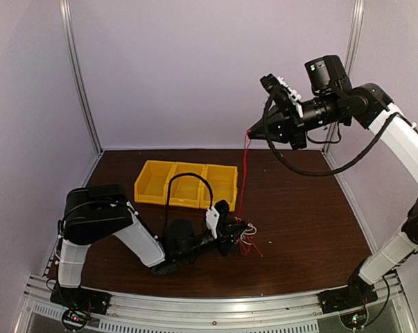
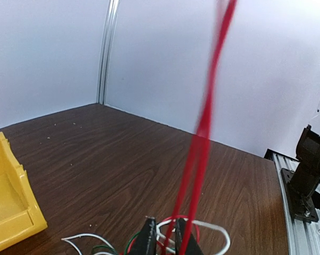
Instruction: Untangle the cables
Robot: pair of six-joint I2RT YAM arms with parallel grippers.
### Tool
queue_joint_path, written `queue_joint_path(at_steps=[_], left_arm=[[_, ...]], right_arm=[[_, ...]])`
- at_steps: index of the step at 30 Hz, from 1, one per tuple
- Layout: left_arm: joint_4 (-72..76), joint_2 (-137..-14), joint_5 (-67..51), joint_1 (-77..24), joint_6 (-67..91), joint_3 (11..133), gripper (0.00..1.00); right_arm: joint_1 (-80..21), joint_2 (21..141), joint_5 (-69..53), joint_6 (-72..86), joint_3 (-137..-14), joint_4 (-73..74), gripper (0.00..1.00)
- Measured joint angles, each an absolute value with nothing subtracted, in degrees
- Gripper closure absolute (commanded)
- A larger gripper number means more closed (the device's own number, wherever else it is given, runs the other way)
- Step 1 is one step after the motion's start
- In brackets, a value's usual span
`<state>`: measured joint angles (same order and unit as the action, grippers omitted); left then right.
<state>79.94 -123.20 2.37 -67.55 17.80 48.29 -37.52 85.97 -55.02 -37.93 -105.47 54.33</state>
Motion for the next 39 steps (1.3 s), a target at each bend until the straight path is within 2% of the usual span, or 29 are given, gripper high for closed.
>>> queue_joint_path(at_steps=[4,9,16,19,21,25,30,32,33,36,39], left_arm=[[81.65,-123.22,2.83,-67.55,18.61,47.22,0.88],[83.96,-122.83,2.81,-67.44,19.00,47.24,0.88],[86.11,-122.89,2.85,-66.89,20.27,47.77,0.76],[82.11,-123.76,3.05,-66.67,20.51,47.53,0.69],[78.59,-124.84,3.27,-66.46,20.58,47.29,0.68],[72.75,-125.40,3.92,-66.00,20.43,47.24,0.75],[71.11,-125.32,4.05,-65.93,19.62,46.94,0.99],[71.16,-124.88,3.86,-65.93,19.40,45.63,1.00],[71.18,-124.42,3.70,-65.93,19.25,44.58,0.97],[71.11,-121.69,2.87,-65.93,19.03,40.58,0.68],[70.85,-115.48,2.07,-65.93,19.07,35.66,0.51]], right_arm=[[-34.48,86.17,-58.41,-36.77,-114.45,56.01,1.00],[-31.14,86.15,-61.45,-35.03,-117.84,57.21,1.00],[-25.89,86.15,-63.37,-30.96,-125.23,57.21,1.00],[-24.05,84.90,-66.02,-29.21,-128.79,53.06,1.00],[-23.38,83.33,-66.98,-28.47,-129.47,51.16,1.00],[-22.83,80.42,-68.53,-27.57,-130.19,48.60,1.00],[-22.50,79.55,-68.84,-26.89,-130.06,47.59,1.00],[-22.46,79.57,-68.64,-26.72,-129.08,47.22,1.00],[-22.46,79.48,-68.40,-26.61,-128.18,46.85,1.00],[-22.44,77.49,-67.09,-25.32,-121.08,43.33,1.00],[-22.37,73.45,-65.30,-23.33,-108.84,38.59,1.00]])
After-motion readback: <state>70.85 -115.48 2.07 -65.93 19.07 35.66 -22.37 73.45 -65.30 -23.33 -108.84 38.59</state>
